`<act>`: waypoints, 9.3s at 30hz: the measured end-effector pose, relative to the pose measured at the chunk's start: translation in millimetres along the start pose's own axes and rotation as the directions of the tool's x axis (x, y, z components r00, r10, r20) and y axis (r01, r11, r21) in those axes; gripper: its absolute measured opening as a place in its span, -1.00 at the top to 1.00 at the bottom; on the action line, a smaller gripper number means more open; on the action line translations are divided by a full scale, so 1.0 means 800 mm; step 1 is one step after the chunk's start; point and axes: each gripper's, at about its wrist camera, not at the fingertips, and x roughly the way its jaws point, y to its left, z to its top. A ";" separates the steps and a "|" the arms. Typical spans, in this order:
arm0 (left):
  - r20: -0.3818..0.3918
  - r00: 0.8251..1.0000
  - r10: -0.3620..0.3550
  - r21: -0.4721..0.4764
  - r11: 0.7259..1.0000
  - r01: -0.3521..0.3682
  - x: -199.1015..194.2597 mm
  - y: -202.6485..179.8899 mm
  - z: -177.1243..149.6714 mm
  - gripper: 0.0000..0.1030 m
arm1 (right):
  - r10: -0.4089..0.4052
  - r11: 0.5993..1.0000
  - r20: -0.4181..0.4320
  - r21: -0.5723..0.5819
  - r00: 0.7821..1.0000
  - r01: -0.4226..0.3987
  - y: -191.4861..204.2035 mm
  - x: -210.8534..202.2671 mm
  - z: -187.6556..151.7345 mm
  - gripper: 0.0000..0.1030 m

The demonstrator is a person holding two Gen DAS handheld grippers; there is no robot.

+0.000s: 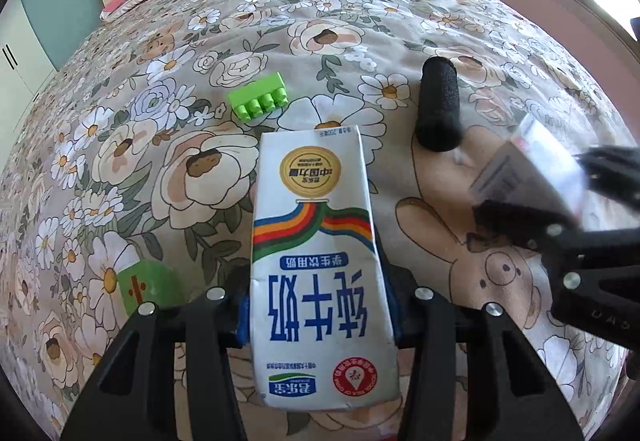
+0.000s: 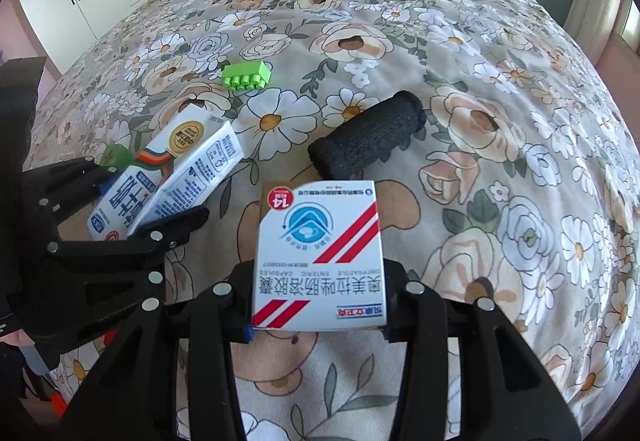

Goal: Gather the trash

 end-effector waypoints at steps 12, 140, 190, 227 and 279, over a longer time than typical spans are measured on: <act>0.149 0.987 0.057 -0.030 0.998 -0.053 -0.184 -0.004 0.000 0.02 | -0.038 0.999 0.131 0.016 0.991 0.036 0.007 -0.181 -0.017 0.14; -0.418 0.883 -0.212 -0.150 0.975 0.162 -0.009 -0.096 -0.575 0.02 | 0.124 0.970 -0.480 -0.124 0.868 -0.208 0.228 0.048 -0.587 0.14; -0.583 0.772 -0.253 -0.193 0.966 0.171 0.115 -0.104 -0.587 -0.38 | 0.070 0.961 -0.624 -0.168 0.778 -0.221 0.233 0.164 -0.606 0.00; -0.055 0.995 -0.086 0.068 0.994 0.089 -0.249 -0.108 -0.461 -0.70 | -0.072 0.959 -0.168 -0.283 0.983 0.022 0.216 -0.197 -0.498 -0.34; -0.046 0.993 0.105 -0.433 0.894 -0.114 -0.047 -0.027 -0.136 -0.68 | -0.118 0.888 -0.138 0.428 0.983 0.167 -0.041 0.042 0.088 -0.58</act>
